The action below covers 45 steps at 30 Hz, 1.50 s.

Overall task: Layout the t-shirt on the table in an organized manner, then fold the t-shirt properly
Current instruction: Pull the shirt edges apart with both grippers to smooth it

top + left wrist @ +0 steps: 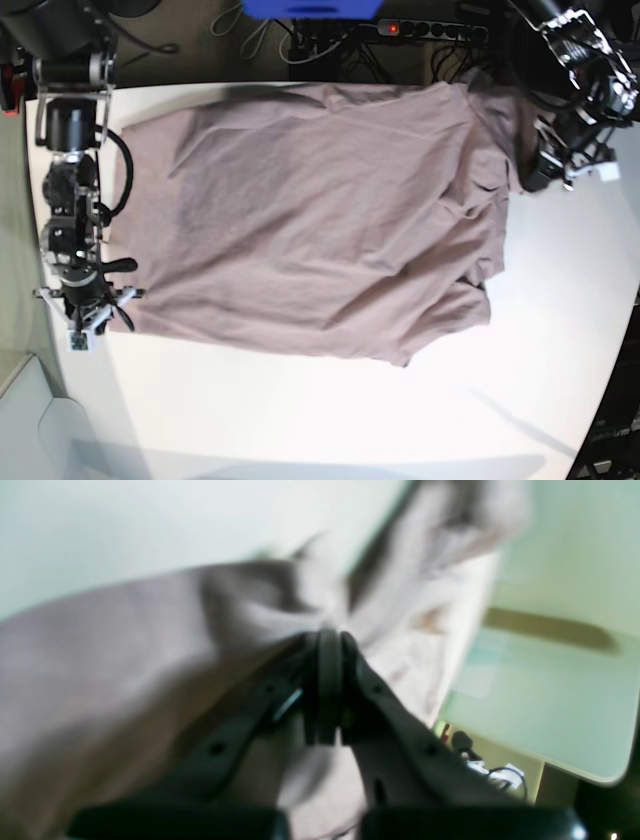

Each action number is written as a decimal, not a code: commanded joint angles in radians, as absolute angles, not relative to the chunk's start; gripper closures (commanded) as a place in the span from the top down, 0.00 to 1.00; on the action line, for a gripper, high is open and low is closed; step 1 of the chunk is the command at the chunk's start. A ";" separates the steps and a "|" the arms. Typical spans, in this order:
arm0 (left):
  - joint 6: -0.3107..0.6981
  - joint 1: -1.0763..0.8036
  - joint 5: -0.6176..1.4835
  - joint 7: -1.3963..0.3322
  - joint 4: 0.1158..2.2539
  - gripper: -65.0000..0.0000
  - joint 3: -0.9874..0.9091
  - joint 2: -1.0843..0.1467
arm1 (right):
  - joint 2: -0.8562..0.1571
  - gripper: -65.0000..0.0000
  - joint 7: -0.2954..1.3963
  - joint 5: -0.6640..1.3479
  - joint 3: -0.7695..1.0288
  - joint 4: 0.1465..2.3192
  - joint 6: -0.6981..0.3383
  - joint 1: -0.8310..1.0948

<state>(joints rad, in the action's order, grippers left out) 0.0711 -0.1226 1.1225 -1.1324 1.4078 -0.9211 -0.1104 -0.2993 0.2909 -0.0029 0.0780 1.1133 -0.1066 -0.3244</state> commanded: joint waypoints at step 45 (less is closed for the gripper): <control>0.062 0.397 0.515 -0.680 0.885 0.00 -0.522 -0.260 | -0.268 0.00 0.406 -0.001 0.229 1.489 -0.108 0.111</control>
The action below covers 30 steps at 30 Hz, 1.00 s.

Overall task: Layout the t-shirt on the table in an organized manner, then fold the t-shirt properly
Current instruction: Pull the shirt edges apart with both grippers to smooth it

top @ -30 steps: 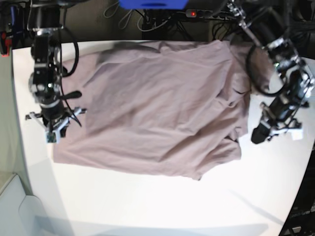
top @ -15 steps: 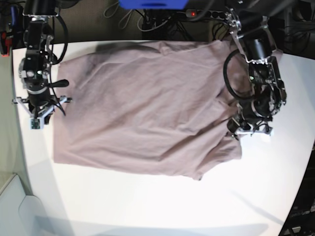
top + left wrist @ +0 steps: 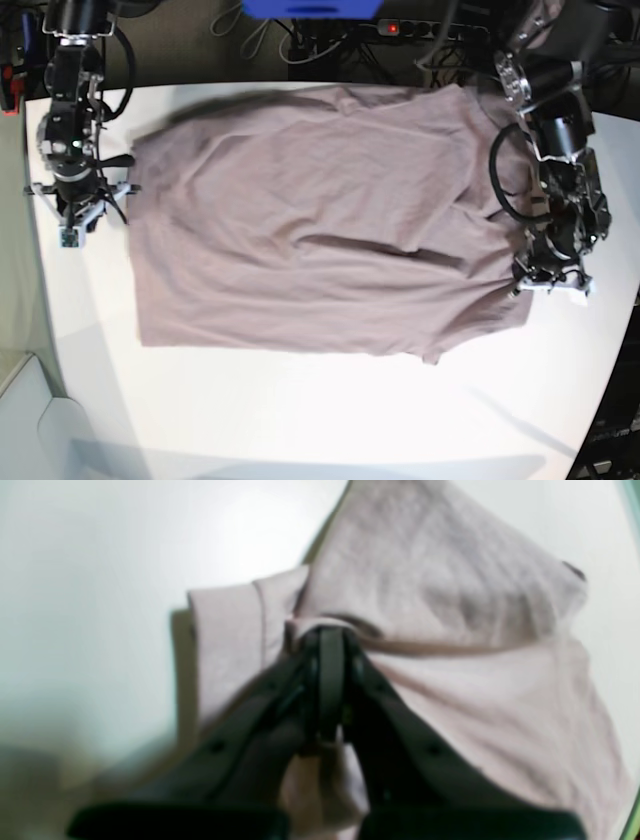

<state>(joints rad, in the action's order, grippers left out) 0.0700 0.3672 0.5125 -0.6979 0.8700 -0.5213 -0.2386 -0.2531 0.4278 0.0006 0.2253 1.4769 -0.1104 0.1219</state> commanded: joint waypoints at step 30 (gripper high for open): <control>0.062 0.260 0.630 -0.788 1.043 0.00 -0.513 -0.251 | -0.131 0.00 0.415 0.001 0.067 1.581 -0.108 0.222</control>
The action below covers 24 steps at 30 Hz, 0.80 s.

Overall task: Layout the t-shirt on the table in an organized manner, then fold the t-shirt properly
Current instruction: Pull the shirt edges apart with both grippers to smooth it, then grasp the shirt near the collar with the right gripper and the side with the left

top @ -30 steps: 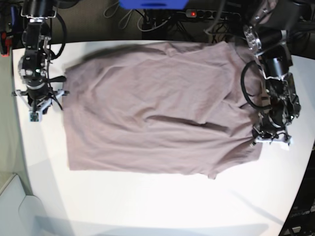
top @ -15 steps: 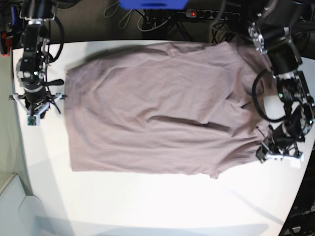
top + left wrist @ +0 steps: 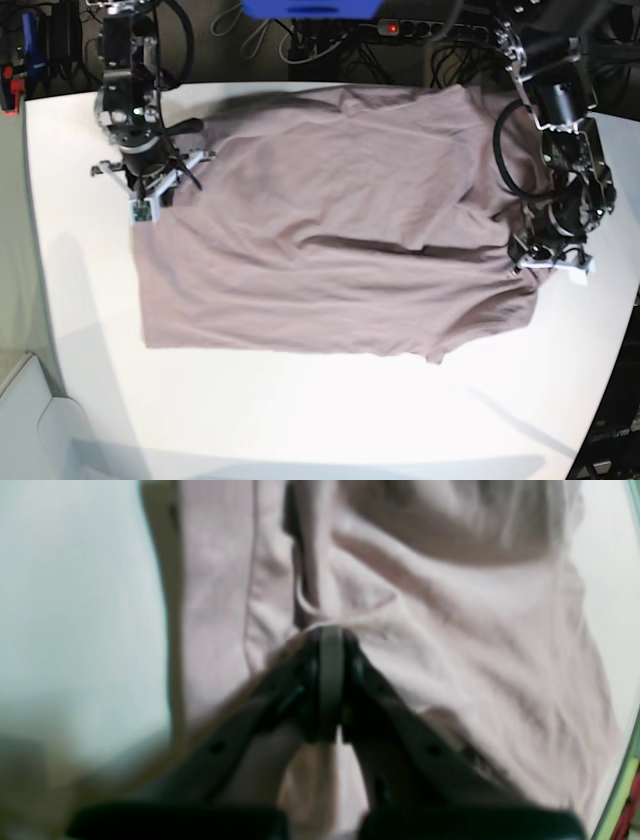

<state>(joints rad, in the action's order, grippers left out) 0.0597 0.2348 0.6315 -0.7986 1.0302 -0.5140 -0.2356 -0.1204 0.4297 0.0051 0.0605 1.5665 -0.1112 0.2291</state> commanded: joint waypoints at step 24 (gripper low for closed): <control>0.062 0.444 0.641 -0.730 1.024 0.00 -0.360 -0.338 | -0.326 0.00 0.423 0.001 0.088 1.458 -0.107 -0.035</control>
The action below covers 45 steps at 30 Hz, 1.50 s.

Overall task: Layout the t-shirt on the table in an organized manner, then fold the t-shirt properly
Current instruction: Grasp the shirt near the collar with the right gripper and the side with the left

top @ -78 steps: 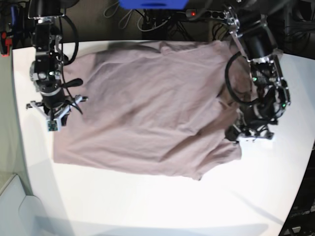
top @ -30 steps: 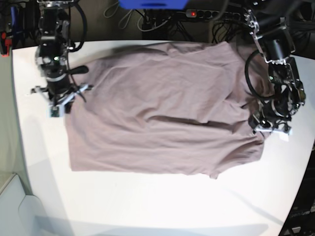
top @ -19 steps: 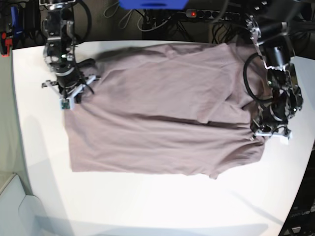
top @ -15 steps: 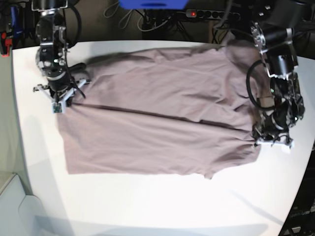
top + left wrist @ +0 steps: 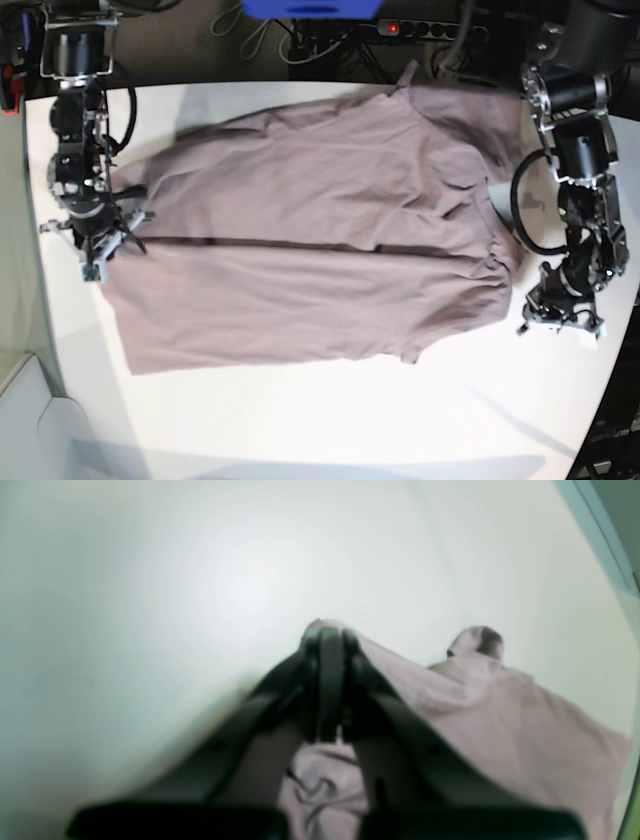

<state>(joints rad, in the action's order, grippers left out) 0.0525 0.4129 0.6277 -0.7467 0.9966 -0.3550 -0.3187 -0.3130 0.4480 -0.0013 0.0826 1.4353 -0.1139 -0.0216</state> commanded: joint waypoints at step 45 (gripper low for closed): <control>0.062 0.573 0.628 -0.484 0.707 0.00 -0.059 -0.352 | -0.151 0.00 0.533 0.001 0.082 1.662 -0.108 0.288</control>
